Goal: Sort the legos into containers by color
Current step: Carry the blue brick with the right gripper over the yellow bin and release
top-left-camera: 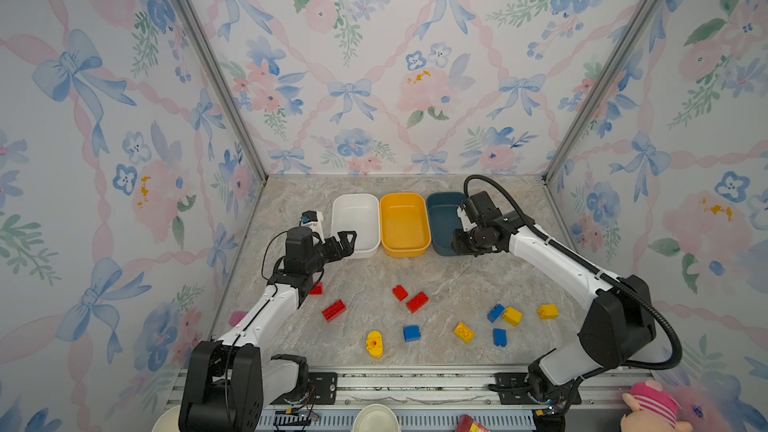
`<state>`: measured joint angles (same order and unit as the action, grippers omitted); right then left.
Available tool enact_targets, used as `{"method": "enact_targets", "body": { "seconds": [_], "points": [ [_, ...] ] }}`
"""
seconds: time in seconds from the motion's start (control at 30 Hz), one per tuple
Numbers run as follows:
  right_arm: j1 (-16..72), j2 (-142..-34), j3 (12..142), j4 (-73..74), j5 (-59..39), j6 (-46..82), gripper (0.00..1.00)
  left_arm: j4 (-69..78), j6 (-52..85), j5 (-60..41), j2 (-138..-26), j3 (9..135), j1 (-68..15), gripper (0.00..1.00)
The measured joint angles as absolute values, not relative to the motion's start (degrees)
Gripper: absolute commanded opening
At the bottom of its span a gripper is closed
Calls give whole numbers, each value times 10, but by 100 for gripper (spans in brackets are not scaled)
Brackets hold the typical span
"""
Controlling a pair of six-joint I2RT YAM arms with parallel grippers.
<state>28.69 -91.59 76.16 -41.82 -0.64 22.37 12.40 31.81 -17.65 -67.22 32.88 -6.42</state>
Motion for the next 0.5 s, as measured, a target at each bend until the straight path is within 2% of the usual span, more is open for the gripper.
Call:
{"method": "enact_targets", "body": {
  "seconds": [0.5],
  "points": [
    [342, -1175, 1003, -364, -34, 223, 33, 128, 320, -176, -668, 326, -71, 98]
  ]
}}
